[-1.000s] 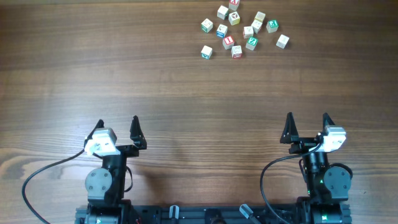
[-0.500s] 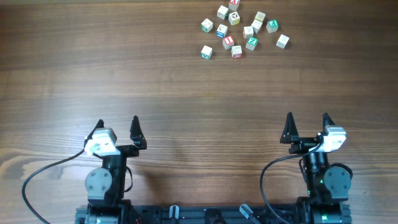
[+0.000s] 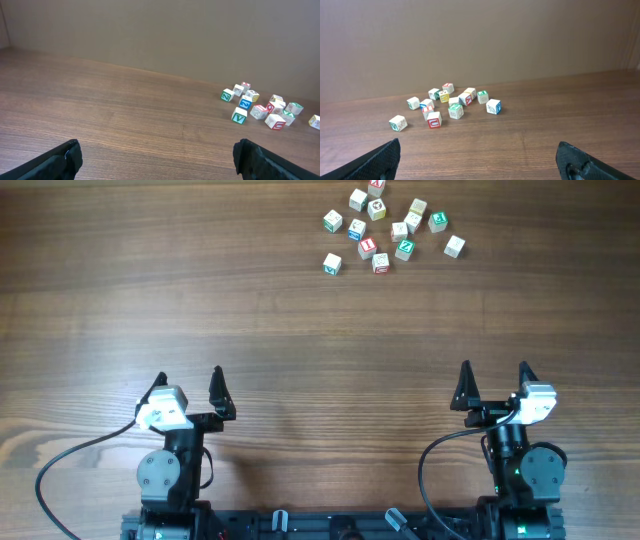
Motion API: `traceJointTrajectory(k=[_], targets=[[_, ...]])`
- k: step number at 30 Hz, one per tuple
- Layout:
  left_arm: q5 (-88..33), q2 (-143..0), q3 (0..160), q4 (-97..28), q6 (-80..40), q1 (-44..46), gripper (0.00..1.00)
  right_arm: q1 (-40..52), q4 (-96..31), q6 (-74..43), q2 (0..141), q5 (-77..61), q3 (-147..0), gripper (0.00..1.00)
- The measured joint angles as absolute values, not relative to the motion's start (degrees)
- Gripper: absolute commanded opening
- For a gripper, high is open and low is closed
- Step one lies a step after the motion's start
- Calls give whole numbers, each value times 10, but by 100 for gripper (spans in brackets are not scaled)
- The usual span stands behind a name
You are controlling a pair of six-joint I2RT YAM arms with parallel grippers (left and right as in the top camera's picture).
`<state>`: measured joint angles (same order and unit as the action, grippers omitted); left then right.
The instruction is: Form a horizontal line
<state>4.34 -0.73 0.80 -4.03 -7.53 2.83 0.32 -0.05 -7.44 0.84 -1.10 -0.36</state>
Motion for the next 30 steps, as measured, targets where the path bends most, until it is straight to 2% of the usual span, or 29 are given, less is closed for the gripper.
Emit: traceJointTrajectory(k=[30], targets=[[30,-8,8,-41,-76,28,100,3,-1,-74,8,-11,-3,100]])
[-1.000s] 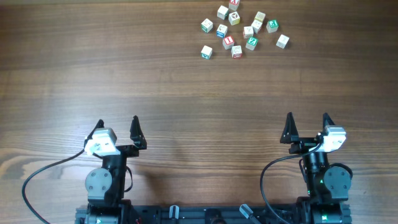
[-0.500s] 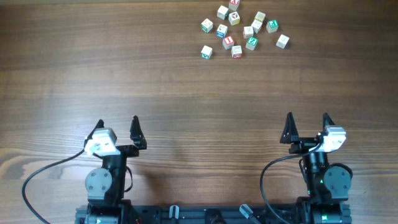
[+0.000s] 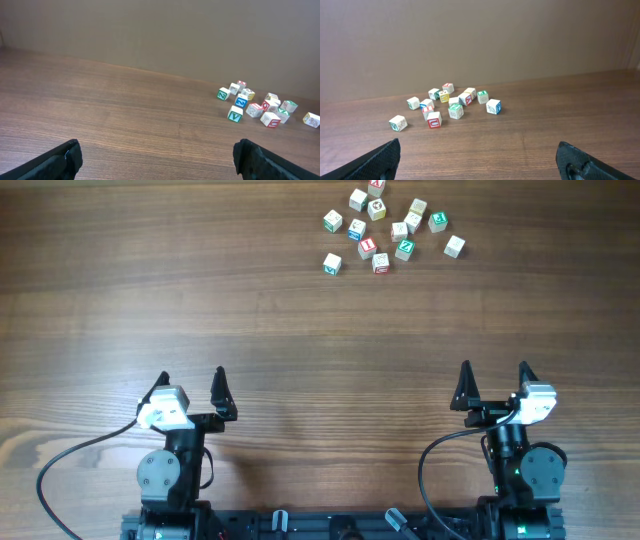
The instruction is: Form a horizontal line
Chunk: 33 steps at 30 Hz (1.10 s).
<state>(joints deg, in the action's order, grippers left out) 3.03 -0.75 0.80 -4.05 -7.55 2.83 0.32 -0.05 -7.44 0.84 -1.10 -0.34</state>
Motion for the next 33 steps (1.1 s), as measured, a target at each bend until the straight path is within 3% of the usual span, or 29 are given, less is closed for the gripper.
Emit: traceJointTrajectory(k=[26,33], targets=[[3,-8,8,-38,-76,28,100,3,-1,-74,8,-11,-4,100],[-20,-9,41,-92,-75,28,100,3,-1,-74,8,-11,-4,100]])
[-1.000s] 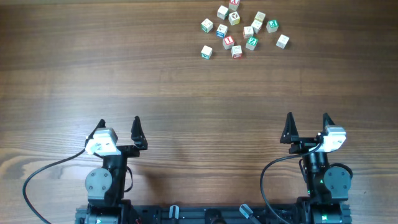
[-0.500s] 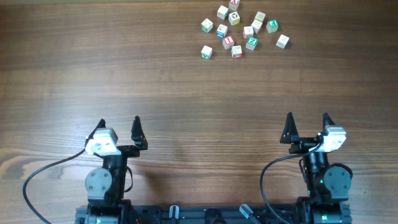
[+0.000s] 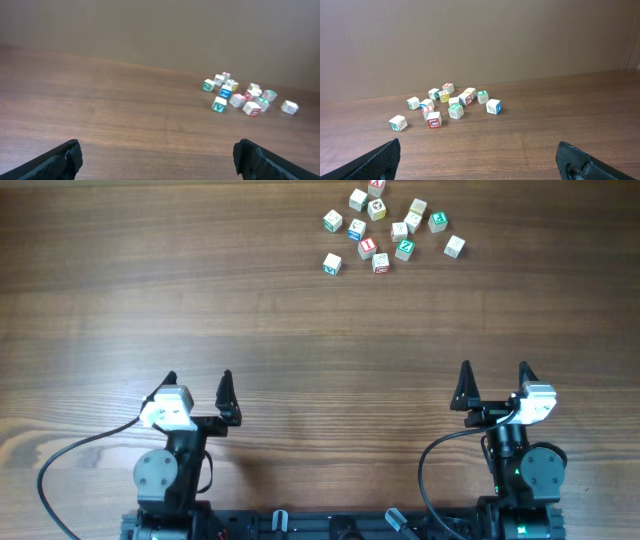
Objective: Form a horizontal line
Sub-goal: 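Reach the left gripper forward to a block at the pile's left edge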
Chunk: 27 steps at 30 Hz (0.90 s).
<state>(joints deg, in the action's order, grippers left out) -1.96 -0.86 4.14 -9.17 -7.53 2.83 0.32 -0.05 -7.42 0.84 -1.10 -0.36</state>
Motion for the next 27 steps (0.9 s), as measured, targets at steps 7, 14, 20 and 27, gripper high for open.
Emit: traceJointTrajectory(k=[7,14,20,27], targets=[[-61,-9,88,-123,-75,28,100,3,-1,-74,8,-11,-3,100],[-72,-37,158,-170,-75,28,100,3,-1,-74,8,-11,-3,100],[-94,-130,234,-180,-76,28,100,3,0,-74,8,-11,-3,100],[-164,-321,368,-238,-75,28,100,3,0,-74,8,-11,-3,100]])
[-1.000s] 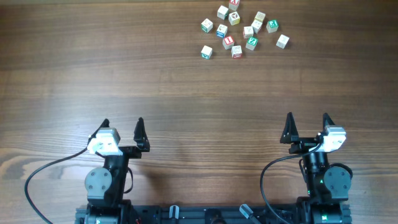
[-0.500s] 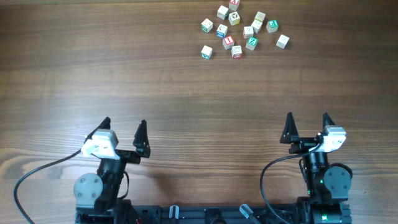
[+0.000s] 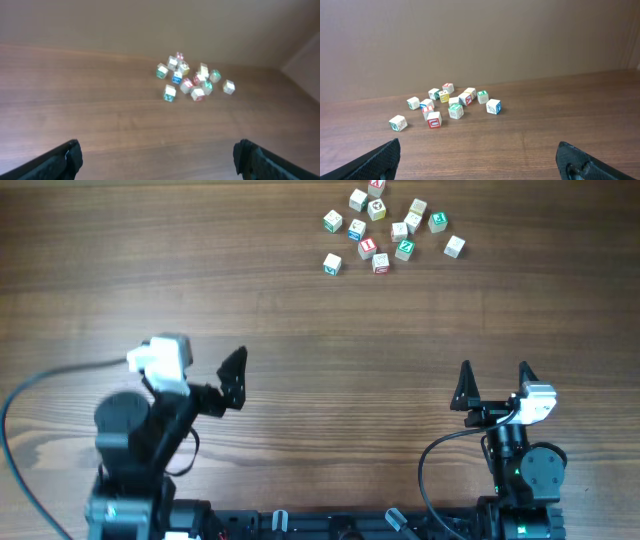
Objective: Form a horizontal line
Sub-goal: 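Reach the left gripper forward to a block at the pile's left edge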
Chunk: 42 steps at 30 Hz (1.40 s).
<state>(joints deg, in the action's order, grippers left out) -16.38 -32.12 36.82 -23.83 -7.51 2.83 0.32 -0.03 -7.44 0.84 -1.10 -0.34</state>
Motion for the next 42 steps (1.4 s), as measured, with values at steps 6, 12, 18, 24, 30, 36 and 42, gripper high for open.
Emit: traceJointTrajectory(k=[6,12,18,24,30,36,42], targets=[[-199,-482,537,-352,-75,28,100,3,0,-74,8,-11,-4,100],[-269,-532,576,-374,-75,28,100,3,0,-74,8,-11,-3,100],[-303,-543,582,-356,-76,28,100,3,0,-74,8,-11,-4,100],[-310,-628,726,-352,-96,28,100,3,0,-74,8,-11,-4,100],[-306,-775,912,-370,-104,73,100,3,0,-74,8,-11,-4,100],[-216,-897,1007,-331,-101,145,100,3,0,-74,8,-11,-4,100],[-132,-1018,1016,-208,-69,185,100,3,0,-74,8,-11,-4,100]])
